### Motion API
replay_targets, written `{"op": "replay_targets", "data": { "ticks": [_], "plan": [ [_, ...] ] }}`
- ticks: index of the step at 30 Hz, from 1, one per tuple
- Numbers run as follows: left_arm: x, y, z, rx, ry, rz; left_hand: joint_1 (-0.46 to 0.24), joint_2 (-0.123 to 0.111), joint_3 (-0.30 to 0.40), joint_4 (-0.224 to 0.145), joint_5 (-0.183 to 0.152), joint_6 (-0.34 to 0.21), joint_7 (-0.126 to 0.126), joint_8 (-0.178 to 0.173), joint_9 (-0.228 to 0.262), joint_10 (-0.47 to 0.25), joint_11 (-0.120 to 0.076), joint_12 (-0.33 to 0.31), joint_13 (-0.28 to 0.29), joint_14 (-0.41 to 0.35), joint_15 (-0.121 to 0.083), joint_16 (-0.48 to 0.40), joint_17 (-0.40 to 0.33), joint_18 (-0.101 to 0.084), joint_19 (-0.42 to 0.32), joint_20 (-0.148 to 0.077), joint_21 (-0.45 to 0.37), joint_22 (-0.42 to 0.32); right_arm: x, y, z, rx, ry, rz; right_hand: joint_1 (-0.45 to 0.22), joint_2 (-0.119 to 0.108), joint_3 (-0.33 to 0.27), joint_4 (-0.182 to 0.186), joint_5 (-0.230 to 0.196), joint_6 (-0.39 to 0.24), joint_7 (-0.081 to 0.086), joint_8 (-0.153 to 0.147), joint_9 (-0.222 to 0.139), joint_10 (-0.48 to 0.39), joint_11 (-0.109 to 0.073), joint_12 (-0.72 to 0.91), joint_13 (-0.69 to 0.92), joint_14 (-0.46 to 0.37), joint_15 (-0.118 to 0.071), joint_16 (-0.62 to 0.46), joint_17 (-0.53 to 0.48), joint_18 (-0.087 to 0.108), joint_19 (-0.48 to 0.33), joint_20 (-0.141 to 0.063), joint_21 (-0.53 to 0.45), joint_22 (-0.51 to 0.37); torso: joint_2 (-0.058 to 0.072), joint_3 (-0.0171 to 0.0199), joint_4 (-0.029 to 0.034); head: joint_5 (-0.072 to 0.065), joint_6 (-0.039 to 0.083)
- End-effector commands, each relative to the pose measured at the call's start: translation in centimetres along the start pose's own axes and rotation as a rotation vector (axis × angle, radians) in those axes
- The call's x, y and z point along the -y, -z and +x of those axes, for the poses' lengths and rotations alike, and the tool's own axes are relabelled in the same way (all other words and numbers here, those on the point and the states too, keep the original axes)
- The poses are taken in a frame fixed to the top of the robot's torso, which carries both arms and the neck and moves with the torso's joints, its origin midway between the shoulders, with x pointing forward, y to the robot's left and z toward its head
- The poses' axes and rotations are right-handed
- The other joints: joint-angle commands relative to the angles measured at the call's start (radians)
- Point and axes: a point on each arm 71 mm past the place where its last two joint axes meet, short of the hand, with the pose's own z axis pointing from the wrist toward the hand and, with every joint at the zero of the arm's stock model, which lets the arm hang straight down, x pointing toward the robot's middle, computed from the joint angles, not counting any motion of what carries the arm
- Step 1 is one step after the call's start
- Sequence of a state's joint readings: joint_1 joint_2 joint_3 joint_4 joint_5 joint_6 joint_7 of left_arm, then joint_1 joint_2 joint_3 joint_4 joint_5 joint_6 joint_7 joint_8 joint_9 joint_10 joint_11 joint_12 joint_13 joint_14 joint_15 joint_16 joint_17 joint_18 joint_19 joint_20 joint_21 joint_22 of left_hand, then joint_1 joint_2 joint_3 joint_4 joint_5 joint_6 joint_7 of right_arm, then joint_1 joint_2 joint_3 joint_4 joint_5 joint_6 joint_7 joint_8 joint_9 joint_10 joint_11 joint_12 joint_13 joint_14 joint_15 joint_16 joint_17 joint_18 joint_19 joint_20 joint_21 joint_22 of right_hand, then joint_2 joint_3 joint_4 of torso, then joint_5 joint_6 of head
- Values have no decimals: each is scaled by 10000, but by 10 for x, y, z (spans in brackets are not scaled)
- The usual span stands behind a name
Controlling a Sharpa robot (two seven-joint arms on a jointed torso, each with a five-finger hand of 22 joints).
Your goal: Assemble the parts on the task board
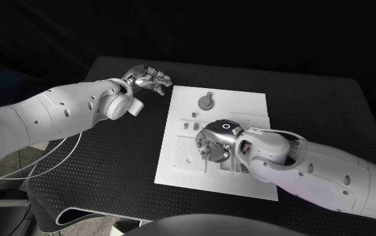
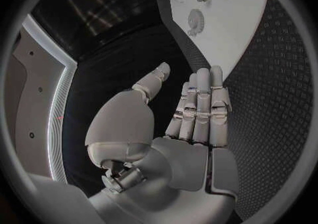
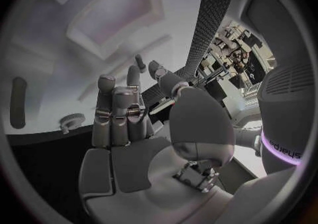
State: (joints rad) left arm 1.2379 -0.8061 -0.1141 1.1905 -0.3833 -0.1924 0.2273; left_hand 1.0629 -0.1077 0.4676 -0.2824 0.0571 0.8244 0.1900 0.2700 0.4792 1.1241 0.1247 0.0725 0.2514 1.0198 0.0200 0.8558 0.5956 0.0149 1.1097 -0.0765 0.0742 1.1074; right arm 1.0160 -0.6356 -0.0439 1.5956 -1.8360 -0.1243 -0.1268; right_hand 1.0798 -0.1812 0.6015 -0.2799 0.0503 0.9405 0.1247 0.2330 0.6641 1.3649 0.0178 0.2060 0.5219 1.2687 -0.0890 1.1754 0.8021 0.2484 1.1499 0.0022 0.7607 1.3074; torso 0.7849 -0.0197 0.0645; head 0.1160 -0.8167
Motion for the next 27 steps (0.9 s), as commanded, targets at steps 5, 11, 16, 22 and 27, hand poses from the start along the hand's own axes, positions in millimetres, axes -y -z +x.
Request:
{"op": "replay_targets", "data": {
  "ticks": [5,11,16,22,27],
  "plan": [
    [2,-1,2,-109,71,76,5,40,-83,3,-62,33,46,64,-11,-69,31,7,16,93,-10,50,15,165,72,-29,-47,-12,0,-2,2,-299,291,37,403,321,40,-101,4,226,-46,80,36,7,-77,162,352,6,-108,97,2,134,-26,-47,56,203,-1,6,-10,2,-9],
    [1,-1,1,-102,69,69,3,42,-83,5,-62,35,44,66,-11,-70,31,8,17,93,-10,50,15,165,72,-29,-47,-12,0,-4,3,-296,308,45,832,589,94,-121,2,404,-98,154,83,-9,-122,216,653,19,-148,123,-6,134,-55,-54,100,211,2,6,-10,5,-30],
    [2,-1,2,-120,74,74,4,43,-83,6,-62,37,43,68,-11,-70,30,8,17,93,-10,50,16,165,72,-29,-47,-12,1,-5,5,-365,371,69,995,655,81,-128,2,485,-129,186,111,29,-152,262,828,30,-175,137,-12,134,-66,-55,133,213,6,5,-4,4,-58],
    [1,0,1,-99,69,59,5,45,-82,6,-62,39,42,70,-11,-70,30,8,18,93,-10,49,16,166,72,-29,-47,-13,2,-5,11,-602,419,106,1073,591,43,-131,1,493,-137,180,120,33,-162,281,942,31,-184,143,-18,134,-83,-53,150,212,0,10,-11,1,-79],
    [1,0,1,-119,74,46,6,45,-82,6,-62,41,41,72,-11,-71,30,8,19,93,-10,49,16,166,72,-29,-47,-13,8,-5,13,-650,456,257,1038,532,-11,-116,1,478,-131,164,122,24,-158,284,1017,28,-181,143,-24,134,-87,-40,159,208,3,13,-14,-2,-87]
  ]
}}
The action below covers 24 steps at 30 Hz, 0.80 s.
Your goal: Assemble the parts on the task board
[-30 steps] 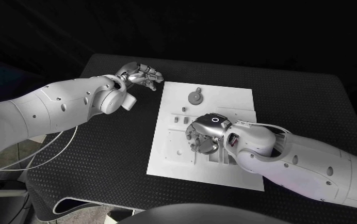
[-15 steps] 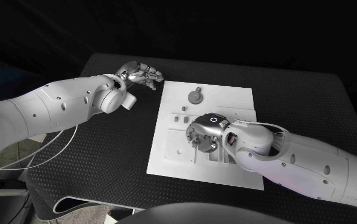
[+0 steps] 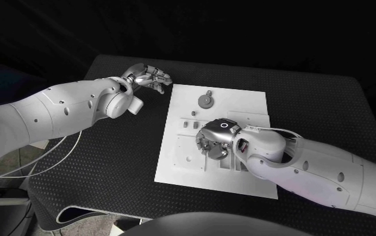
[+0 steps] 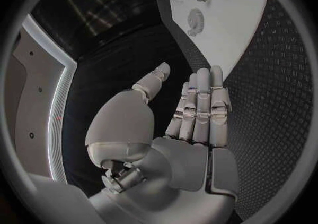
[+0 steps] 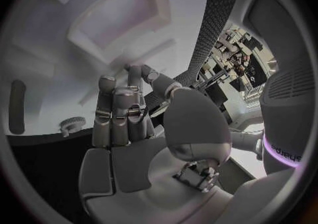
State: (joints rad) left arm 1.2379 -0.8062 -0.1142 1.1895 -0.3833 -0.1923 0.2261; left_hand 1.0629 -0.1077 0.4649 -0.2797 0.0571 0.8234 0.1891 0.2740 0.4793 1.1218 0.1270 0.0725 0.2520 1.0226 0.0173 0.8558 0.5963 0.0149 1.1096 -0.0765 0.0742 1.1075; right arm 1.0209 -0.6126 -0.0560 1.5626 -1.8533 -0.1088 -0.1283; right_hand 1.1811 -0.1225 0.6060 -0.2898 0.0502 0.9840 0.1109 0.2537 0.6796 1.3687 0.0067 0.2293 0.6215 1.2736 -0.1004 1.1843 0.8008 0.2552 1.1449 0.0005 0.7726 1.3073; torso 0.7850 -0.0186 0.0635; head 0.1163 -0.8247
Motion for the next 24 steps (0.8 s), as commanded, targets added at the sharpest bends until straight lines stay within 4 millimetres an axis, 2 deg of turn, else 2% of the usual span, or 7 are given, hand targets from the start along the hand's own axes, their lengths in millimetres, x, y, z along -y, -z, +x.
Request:
{"op": "replay_targets", "data": {
  "ticks": [1,7,17,24],
  "plan": [
    [1,0,2,-134,79,62,6,44,-56,-20,-62,51,51,32,-11,-48,8,8,12,65,17,49,9,166,73,-29,-48,-13,7,1,9,-413,196,221,10,-64,-67,-13,1,40,8,-47,-34,-17,-45,50,36,-21,-67,53,-12,66,-36,-20,43,207,1,4,-5,-6,-12],
    [1,0,1,-124,75,44,5,44,-56,-20,-62,51,51,33,-12,-50,8,8,13,65,17,49,10,166,73,-29,-48,-14,9,1,9,-379,197,254,0,-82,-79,-17,2,23,11,-60,-35,-30,-44,44,72,-27,-66,50,-16,65,-40,-17,43,203,1,6,-2,-32,-6],
    [1,0,1,-126,73,27,4,45,-56,-18,-62,49,51,33,-13,-51,8,8,14,65,18,49,10,166,73,-28,-48,-14,15,4,12,-551,327,435,-35,-273,-115,-12,1,-178,67,-195,-67,-136,3,-36,227,-104,-26,12,-43,66,-95,14,10,181,-1,5,-5,-68,-5],
    [1,1,0,-122,69,23,7,46,-55,-19,-62,50,50,35,-13,-51,8,8,15,65,17,49,10,166,73,-29,-48,-14,18,6,14,-648,442,540,-39,-325,-86,-9,1,-283,116,-265,-81,-265,53,-155,274,-186,23,-36,-69,66,-163,49,-43,164,-3,2,-5,-92,-16]
  ]
}}
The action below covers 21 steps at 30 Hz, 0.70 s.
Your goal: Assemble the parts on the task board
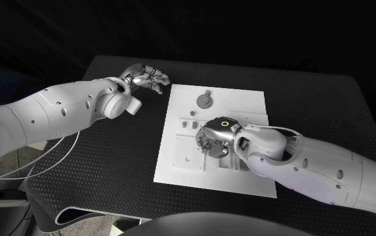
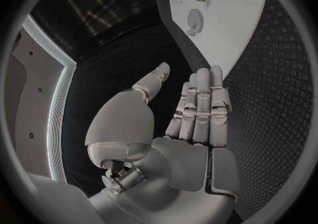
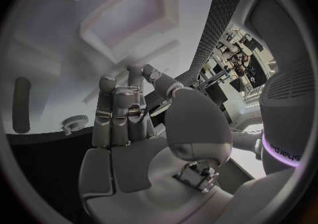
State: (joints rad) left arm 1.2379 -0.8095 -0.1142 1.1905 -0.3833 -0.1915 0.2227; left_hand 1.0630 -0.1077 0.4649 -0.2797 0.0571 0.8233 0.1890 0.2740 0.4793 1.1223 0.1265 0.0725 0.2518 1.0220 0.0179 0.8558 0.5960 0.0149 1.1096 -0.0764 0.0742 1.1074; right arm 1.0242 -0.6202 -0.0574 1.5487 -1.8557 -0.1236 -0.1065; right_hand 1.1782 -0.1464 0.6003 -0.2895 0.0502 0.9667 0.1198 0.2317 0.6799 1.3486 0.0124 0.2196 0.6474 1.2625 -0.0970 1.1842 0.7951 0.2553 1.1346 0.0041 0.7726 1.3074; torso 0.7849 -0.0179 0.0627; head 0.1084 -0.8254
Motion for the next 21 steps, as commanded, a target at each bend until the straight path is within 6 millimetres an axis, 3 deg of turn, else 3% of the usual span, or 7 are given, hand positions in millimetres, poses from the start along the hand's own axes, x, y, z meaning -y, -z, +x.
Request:
{"op": "replay_targets", "data": {
  "ticks": [1,10,21],
  "plan": [
    [1,0,2,-134,70,66,7,46,-55,-19,-62,51,50,35,-13,-56,13,8,18,71,11,49,13,166,73,-30,-48,-14,11,4,14,-749,421,561,-4,-88,-24,-13,2,-128,33,-56,-87,-72,2,-70,21,-81,-6,-40,-16,65,-66,17,-47,163,-2,-5,3,-14,-9],
    [1,0,1,-131,50,61,9,47,-54,-19,-62,55,48,39,-13,-56,13,9,19,71,11,49,13,167,73,-30,-48,-14,12,5,16,-879,508,623,99,-65,65,-22,2,-203,100,-102,-79,-284,78,-352,-45,-140,68,-67,-43,65,-120,48,-87,165,-1,-3,7,-47,-2],
    [1,0,1,-135,48,61,14,48,-52,-20,-62,60,45,44,-13,-56,12,10,21,72,11,49,14,168,73,-30,-48,-14,19,5,24,-1148,562,774,373,137,233,-35,3,-20,95,2,0,-332,105,-733,-337,-172,95,-79,-71,65,-169,70,-91,185,-4,2,1,-88,-7]
  ]
}}
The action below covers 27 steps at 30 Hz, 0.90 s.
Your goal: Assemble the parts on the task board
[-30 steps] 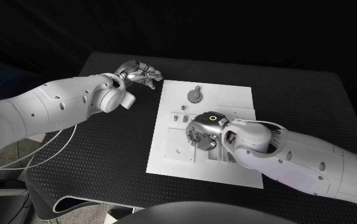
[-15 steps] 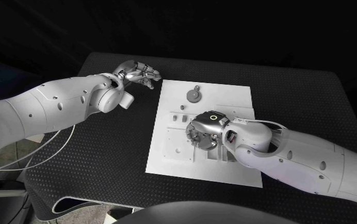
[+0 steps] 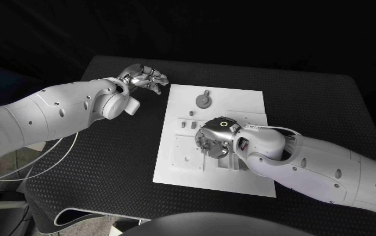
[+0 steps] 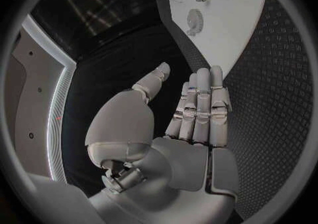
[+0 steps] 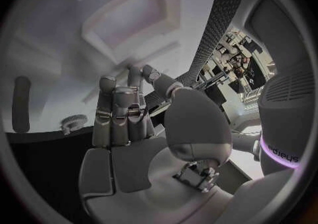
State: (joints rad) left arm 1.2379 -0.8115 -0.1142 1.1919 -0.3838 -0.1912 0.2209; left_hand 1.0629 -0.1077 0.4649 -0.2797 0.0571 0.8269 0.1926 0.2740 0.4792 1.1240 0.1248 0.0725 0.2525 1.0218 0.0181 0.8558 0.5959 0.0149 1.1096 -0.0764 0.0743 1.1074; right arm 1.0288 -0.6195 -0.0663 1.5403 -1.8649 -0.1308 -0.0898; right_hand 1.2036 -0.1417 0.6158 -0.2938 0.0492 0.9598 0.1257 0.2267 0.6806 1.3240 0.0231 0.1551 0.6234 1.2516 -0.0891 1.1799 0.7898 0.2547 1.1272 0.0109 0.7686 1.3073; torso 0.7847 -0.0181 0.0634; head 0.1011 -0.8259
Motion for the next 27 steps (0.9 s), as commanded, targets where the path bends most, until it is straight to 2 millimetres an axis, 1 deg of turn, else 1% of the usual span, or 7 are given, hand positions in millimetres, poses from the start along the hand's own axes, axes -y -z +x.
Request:
{"op": "replay_targets", "data": {
  "ticks": [1,3,5,10,15,21,27],
  "plan": [
    [2,0,2,-131,49,80,15,48,-52,-20,-62,26,9,45,-12,-73,29,10,14,74,8,49,16,168,73,-30,-48,-14,19,6,23,-1180,423,924,111,114,85,9,13,84,32,73,6,-83,-1,-128,-136,-65,17,-39,-23,71,-97,5,-50,186,-3,2,-4,-18,-6],
    [2,0,2,-128,49,82,15,49,-52,-20,-62,27,9,46,-12,-73,29,10,15,74,8,49,16,168,74,-30,-48,-14,21,6,24,-1211,429,984,105,149,93,10,13,107,28,87,18,-63,-2,-165,-179,-66,16,-42,-28,71,-97,9,-49,186,-2,-7,5,-31,-9],
    [2,0,1,-122,46,81,16,49,-51,-21,-62,28,8,47,-12,-73,29,10,15,75,8,49,16,168,74,-30,-48,-14,23,8,25,-1238,434,1042,100,191,103,11,13,120,24,95,26,-40,-3,-196,-216,-63,14,-43,-32,71,-97,11,-49,184,-3,-9,7,-35,-1],
    [2,0,1,-108,43,78,19,48,-50,-21,-62,32,7,50,-12,-73,29,11,16,75,8,49,16,168,74,-30,-48,-14,26,9,26,-1269,444,1150,87,307,117,8,13,177,8,128,53,30,-14,-254,-293,-52,5,-37,-39,71,-91,11,-43,185,2,-2,3,-43,0],
    [2,0,2,-117,43,78,21,48,-50,-22,-62,34,6,52,-12,-73,29,11,17,75,8,49,16,168,74,-30,-48,-15,28,11,26,-1288,446,1196,46,342,92,7,12,227,-7,158,77,90,-25,-284,-338,-38,-5,-25,-39,71,-82,9,-32,189,-5,-4,12,-66,-12],
    [2,-1,1,-109,39,77,23,47,-49,-22,-62,36,4,54,-12,-73,29,11,18,75,8,49,16,168,74,-30,-48,-15,29,13,25,-1196,463,1232,7,397,63,7,13,349,-51,231,132,231,-63,-296,-384,-4,-41,7,-32,71,-54,-7,-10,191,3,12,-7,-75,-5],
    [2,-1,2,-108,34,77,27,46,-47,-24,-62,37,3,56,-12,-74,29,11,18,75,7,49,17,168,74,-30,-48,-15,30,16,24,-988,461,1296,-13,461,35,6,13,484,-112,318,214,425,-123,-273,-403,60,-99,72,-6,71,6,-44,24,190,3,6,-5,-118,6]
  ]
}}
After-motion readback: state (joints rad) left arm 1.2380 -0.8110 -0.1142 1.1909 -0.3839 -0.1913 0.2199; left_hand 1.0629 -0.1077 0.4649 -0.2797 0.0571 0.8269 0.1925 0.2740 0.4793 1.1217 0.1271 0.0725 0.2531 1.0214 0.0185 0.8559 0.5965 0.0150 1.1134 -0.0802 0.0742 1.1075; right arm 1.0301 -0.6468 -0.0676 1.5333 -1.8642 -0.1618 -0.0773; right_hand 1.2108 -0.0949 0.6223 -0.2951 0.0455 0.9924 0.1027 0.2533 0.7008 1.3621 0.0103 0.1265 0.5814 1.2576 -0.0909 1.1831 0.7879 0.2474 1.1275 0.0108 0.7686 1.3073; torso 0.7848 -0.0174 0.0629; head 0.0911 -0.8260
